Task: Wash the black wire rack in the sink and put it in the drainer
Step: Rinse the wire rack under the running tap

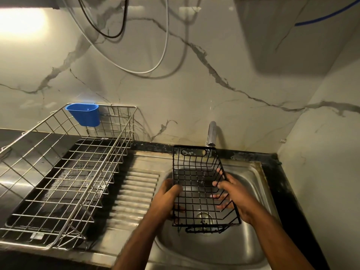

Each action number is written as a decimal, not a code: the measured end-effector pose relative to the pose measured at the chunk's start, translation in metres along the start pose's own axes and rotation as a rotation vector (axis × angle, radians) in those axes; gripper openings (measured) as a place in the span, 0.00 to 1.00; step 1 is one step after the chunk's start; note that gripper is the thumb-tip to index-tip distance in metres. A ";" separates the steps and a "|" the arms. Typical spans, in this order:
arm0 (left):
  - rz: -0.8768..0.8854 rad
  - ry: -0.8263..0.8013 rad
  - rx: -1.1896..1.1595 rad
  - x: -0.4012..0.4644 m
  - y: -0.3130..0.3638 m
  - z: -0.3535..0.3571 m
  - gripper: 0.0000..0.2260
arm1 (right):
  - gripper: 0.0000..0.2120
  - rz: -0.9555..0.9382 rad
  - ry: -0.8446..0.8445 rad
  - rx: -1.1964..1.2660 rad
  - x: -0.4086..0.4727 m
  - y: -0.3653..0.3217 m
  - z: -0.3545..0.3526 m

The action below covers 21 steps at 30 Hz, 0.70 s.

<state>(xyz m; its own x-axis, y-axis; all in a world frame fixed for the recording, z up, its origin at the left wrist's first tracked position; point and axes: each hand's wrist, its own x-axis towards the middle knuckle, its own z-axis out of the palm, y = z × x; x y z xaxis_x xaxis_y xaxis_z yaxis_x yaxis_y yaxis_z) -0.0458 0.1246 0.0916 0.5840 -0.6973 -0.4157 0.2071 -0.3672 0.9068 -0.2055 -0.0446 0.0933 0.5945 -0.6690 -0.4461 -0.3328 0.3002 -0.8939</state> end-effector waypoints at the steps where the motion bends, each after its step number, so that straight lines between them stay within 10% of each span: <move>1: -0.008 0.013 -0.001 -0.001 0.001 -0.001 0.24 | 0.23 -0.006 0.009 -0.001 0.000 0.000 -0.001; 4: 0.000 0.056 0.061 -0.002 0.010 -0.001 0.44 | 0.24 -0.028 0.026 -0.013 0.004 0.001 -0.004; 21: -0.106 -0.082 -0.149 0.034 0.004 0.006 0.38 | 0.23 -0.048 0.006 -0.116 0.011 0.000 -0.024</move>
<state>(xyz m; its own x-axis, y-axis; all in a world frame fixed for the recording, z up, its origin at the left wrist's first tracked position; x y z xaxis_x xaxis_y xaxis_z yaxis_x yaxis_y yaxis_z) -0.0298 0.0959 0.0805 0.4886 -0.7095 -0.5078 0.3809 -0.3502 0.8557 -0.2163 -0.0680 0.0896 0.6077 -0.6847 -0.4023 -0.3871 0.1870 -0.9029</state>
